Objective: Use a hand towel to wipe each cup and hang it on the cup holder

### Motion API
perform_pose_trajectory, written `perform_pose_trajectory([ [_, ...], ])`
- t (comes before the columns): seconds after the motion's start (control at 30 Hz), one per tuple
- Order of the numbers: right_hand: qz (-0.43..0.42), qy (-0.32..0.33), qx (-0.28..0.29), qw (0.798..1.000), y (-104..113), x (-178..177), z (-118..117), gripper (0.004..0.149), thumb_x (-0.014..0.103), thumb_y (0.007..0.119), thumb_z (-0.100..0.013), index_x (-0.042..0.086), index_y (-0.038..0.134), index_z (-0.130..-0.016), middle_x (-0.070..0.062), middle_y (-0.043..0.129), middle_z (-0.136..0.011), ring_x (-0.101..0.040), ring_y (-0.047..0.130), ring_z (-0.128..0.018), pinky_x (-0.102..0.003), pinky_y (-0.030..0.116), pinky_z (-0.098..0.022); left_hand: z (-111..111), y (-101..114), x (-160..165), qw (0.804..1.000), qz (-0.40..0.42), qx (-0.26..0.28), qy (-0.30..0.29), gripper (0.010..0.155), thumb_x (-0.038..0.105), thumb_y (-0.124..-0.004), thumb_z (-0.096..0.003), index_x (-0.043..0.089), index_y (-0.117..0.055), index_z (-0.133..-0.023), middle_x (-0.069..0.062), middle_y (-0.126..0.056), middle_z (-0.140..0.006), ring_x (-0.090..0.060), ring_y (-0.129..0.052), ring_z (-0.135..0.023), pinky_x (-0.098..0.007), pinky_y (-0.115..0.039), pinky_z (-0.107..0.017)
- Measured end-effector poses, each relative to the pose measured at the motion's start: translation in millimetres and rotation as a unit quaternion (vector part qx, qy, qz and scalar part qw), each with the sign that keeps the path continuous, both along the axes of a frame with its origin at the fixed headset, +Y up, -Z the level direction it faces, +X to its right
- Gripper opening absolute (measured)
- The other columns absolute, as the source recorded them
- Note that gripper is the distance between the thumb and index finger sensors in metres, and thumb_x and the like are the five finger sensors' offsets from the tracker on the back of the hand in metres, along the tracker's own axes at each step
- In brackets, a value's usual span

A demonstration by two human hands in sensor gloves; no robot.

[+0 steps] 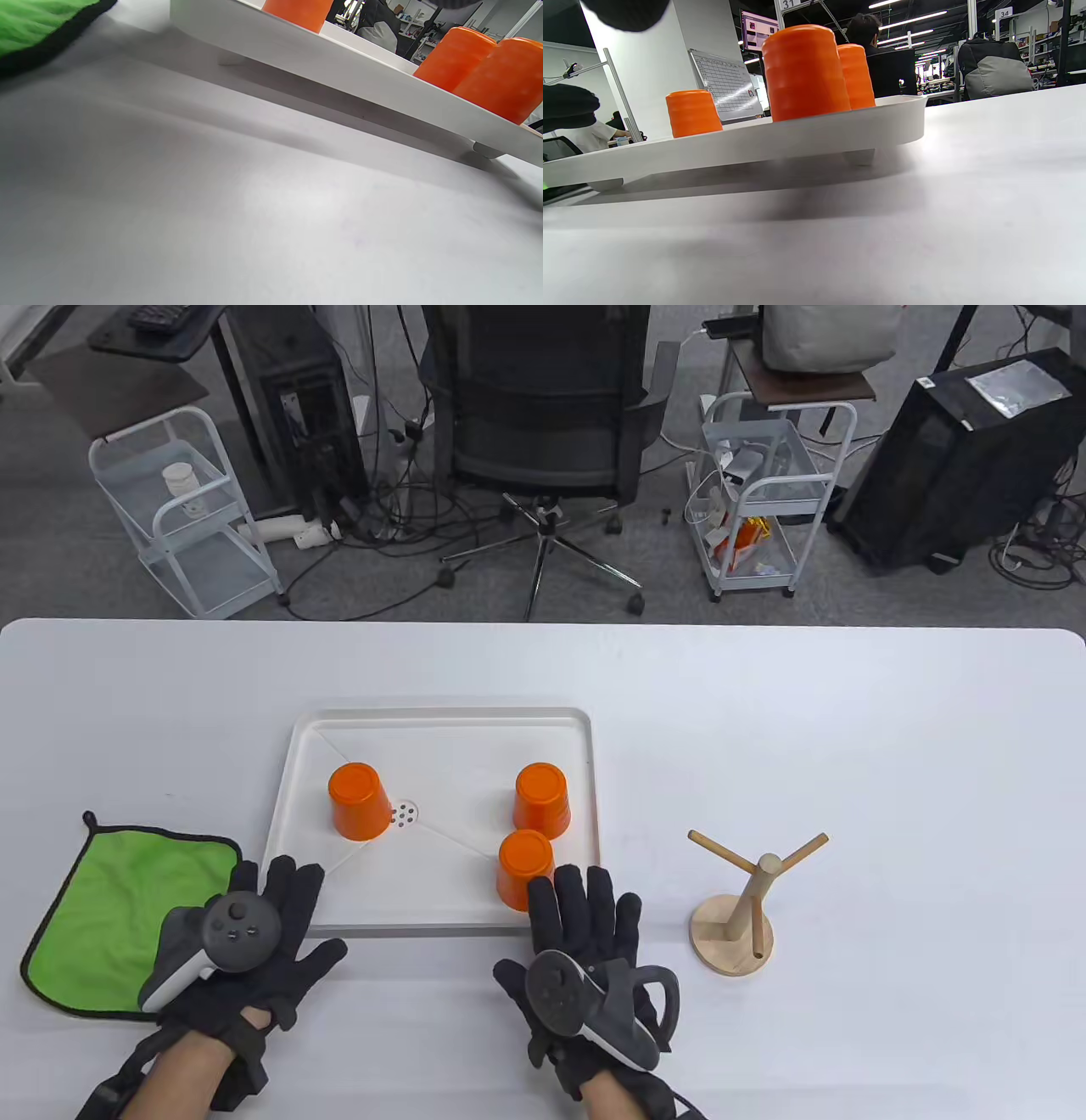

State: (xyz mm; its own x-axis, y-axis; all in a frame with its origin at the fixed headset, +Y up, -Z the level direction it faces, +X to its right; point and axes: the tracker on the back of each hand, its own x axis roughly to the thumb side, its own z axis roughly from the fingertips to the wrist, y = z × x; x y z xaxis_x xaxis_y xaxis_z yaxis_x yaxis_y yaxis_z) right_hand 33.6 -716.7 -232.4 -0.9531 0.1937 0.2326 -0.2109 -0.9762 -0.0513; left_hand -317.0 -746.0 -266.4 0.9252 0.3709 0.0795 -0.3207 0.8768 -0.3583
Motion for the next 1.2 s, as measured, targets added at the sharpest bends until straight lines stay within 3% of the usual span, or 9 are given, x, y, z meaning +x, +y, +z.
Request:
perform_pose_trajectory([
  [0.87, 0.003, 0.008, 0.024, 1.0, -1.5, -5.9, 0.7, 0.086, 0.066, 0.061, -0.045, 0.023, 0.021, -0.109, -0.01, 0.021, -0.122, -0.047, 0.02, -0.109, -0.067, 0.023, -0.076, 0.4, -3.7, 1.1, 1.0, 0.004, -0.011, -0.007, 0.09, 0.071, -0.058, -0.0431, 0.033, -0.006, -0.106, -0.001, 0.0, -0.118, -0.041, 0.006, -0.102, -0.069, -0.008, -0.071],
  [1.2, 0.01, 0.005, 0.031, 0.999, 5.9, -9.6, -15.7, 0.085, 0.065, 0.063, -0.045, 0.023, 0.025, -0.109, -0.011, 0.026, -0.121, -0.047, 0.028, -0.109, -0.067, 0.027, -0.077, 0.7, -2.5, -0.9, 1.0, 0.014, -0.011, -0.002, 0.089, 0.071, -0.058, -0.0431, 0.033, -0.007, -0.106, -0.002, 0.001, -0.118, -0.041, 0.009, -0.102, -0.069, -0.009, -0.071],
])
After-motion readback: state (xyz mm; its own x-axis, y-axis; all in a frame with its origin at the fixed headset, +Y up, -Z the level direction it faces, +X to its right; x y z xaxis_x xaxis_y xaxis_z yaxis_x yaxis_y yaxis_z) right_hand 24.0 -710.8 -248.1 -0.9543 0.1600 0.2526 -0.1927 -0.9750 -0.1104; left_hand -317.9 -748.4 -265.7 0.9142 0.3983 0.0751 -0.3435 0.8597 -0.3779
